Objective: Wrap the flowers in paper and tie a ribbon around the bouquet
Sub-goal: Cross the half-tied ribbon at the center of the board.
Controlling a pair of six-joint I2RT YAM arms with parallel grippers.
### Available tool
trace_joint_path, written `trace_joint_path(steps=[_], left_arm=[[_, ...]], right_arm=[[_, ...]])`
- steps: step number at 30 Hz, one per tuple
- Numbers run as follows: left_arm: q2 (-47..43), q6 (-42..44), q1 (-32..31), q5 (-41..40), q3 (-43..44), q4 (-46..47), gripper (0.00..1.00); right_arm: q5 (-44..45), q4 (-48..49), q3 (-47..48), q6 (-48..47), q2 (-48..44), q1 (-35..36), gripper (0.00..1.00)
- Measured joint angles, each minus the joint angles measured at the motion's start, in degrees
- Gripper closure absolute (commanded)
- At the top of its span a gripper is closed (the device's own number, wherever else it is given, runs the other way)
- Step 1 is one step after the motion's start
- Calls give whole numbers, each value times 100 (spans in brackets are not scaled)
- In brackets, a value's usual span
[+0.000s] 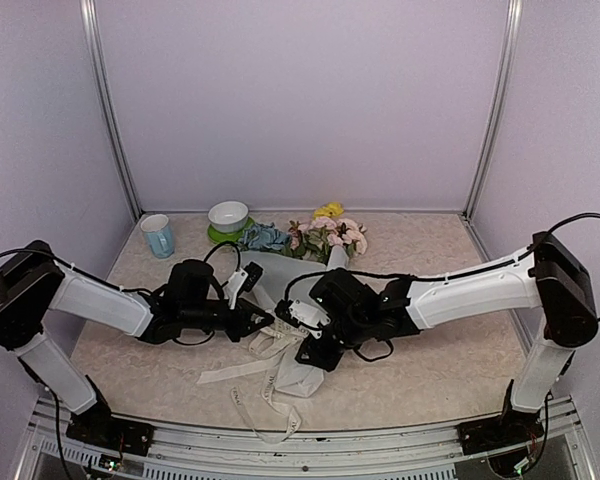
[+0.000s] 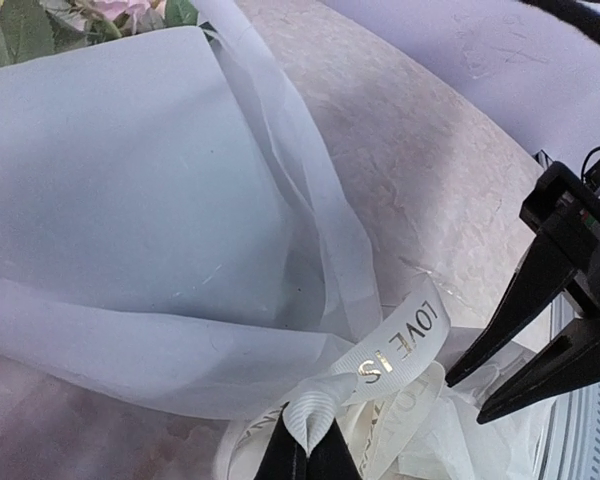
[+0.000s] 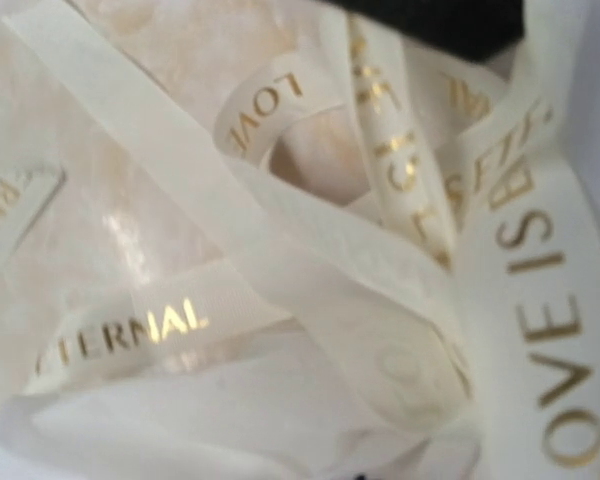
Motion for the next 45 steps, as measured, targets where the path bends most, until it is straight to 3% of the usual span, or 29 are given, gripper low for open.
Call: trace_joint_path(steps=[7,11,14,20,27,40,45], left_arm=[[136,-153,63,514,-9,457,100],[149,-273,251,772,-81,815,100],[240,-361,319,914,-83,1043,100],[343,-597,398,1091,-273,1438,100],[339,-667,444,1209,-426,1589,100],[321,-673,492,1353,-468,1775,100],[321,-680,498,1401,-468,1781,100]], right_arm=[[-28,-308,-63,-348,-273,-7,71],[-258,-535,446,-586,-369,-9,65],[-232,-629,1099,-507,-319,-52,69],[227,-1023,1910,785,76,-103,66],[892,-2225,2712,2343,861,114,59],[1213,-3195,3222,2894,1541,229,72],[1318,-3289,3362,2817,1692,229,87]])
